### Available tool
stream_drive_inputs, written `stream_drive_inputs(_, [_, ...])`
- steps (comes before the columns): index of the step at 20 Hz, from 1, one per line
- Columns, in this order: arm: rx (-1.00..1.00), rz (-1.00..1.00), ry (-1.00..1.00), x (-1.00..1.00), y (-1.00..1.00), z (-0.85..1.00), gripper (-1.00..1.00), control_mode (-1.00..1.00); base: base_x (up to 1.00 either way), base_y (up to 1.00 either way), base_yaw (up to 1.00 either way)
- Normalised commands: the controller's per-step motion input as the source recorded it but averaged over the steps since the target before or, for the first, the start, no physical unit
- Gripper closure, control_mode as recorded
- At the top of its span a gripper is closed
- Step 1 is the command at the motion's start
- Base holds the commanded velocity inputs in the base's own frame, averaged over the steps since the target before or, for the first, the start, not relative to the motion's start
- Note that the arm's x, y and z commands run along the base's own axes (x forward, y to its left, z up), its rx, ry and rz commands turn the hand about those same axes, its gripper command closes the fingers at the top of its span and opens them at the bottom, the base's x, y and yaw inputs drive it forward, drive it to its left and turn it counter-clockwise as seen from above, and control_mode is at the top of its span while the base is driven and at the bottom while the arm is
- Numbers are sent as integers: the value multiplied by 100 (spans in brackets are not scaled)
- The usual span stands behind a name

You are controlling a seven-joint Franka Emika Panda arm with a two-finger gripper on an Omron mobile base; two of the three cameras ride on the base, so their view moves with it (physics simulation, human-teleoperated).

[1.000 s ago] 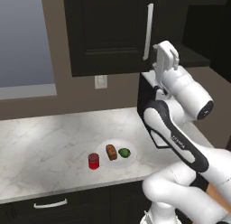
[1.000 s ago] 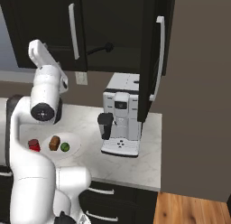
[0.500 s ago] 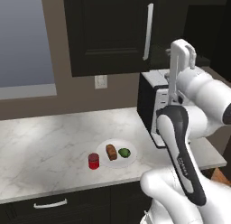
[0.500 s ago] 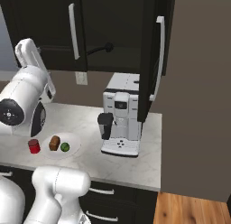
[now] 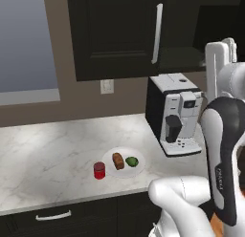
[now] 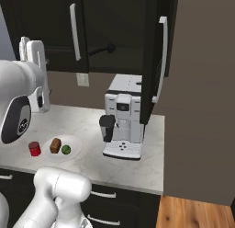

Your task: Pick the avocado and bread from the counter and place them on the plate. Then pick the jam from the cabinet and place it next to the plate. Lastly close the cabinet door.

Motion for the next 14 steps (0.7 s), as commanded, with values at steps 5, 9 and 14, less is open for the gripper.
stream_drive_inputs(5, [3,0,17,-40,-62,-21,-100,-100,0,0,0])
stream_drive_inputs(9, [0,-1,1,-38,-43,-39,-100,-100,0,0,0])
stream_drive_inputs(14, [0,0,-5,-59,-32,-37,-100,-100,0,0,0])
